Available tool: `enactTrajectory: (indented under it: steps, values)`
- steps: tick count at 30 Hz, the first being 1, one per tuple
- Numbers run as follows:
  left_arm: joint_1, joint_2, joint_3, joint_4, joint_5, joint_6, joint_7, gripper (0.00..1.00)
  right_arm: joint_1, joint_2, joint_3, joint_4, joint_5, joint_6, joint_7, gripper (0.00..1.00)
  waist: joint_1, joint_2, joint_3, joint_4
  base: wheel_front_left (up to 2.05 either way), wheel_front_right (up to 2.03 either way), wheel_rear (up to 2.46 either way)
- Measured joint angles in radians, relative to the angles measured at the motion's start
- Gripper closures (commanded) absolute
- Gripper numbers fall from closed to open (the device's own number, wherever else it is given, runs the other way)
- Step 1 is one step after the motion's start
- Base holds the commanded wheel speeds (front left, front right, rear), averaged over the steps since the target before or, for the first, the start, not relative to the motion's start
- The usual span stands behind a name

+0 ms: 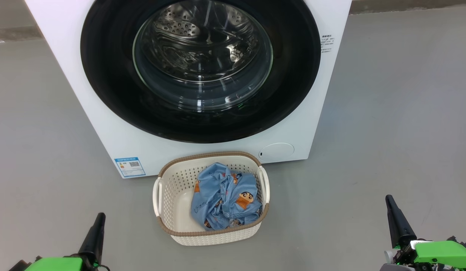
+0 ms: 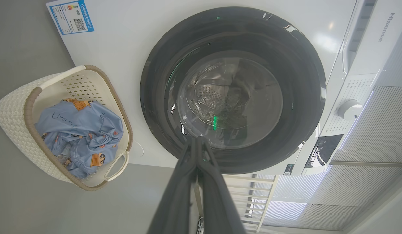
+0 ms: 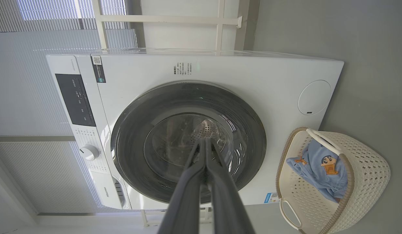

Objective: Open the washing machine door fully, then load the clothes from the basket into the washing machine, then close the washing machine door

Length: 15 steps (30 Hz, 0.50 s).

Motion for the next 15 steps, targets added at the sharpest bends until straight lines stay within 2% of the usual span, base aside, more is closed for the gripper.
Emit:
enactTrajectory:
  steps: [15]
  values:
    - [0.000, 0.000, 0.000, 0.000, 0.000, 0.000, 0.000, 1.00, 0.000, 0.000, 0.000, 0.000, 0.000, 0.000, 0.000, 1.00, 0.0000, 0.0000, 0.000, 0.000, 0.00, 0.00, 0.00]
